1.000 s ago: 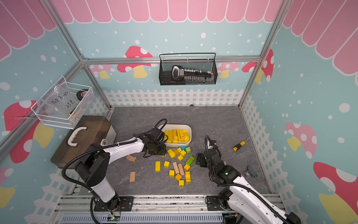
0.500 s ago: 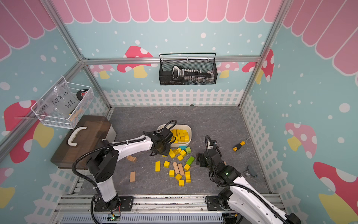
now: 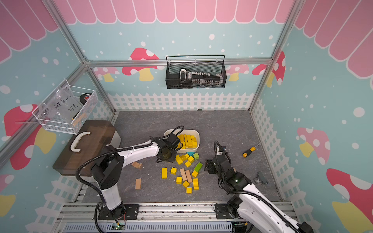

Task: Pick out the yellow building blocks
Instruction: Pick up the building block from the center of the board, then place the building block in the storage box.

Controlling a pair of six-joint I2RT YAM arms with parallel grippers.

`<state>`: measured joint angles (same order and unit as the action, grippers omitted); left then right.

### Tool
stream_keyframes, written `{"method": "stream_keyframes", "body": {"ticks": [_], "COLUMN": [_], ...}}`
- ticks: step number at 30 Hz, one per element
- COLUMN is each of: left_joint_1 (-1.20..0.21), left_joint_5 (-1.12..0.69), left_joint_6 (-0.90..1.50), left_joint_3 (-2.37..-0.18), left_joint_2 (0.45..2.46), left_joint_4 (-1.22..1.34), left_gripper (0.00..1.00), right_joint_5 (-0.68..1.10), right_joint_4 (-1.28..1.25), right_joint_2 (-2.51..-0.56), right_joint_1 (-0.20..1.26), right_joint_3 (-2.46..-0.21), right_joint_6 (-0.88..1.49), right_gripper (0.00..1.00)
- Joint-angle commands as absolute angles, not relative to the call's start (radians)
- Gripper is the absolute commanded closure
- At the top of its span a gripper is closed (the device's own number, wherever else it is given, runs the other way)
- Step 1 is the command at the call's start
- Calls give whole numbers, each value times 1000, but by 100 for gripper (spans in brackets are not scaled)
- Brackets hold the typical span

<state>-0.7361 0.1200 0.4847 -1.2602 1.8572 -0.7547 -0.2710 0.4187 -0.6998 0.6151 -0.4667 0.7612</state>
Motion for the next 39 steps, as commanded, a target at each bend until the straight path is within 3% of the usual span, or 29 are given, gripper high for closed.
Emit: {"method": "stream_keyframes", "body": {"ticks": [1, 8, 13, 22, 39], "left_joint_1": [-737, -739, -739, -737, -633], "left_joint_5": [137, 95, 31, 88, 102], "left_joint_6": [477, 468, 444, 426, 373], "left_joint_3": [-1273, -1249, -1191, -1185, -1395], "left_joint_2": [1862, 1815, 1724, 1587, 1738], "left_joint_4": [-769, -742, -654, -608, -688], "left_gripper": [65, 72, 72, 70, 68], "right_joint_5": [-272, -272, -270, -267, -259], "right_joint_4": [423, 423, 423, 423, 423], "right_joint_2": [-690, -689, -687, -684, -684], "right_joint_1": [610, 609, 607, 606, 601], "right_joint_3": [-455, -454, -453, -452, -452], "right_joint_6": [773, 773, 773, 773, 769], "right_gripper": [7, 7, 7, 7, 7]}}
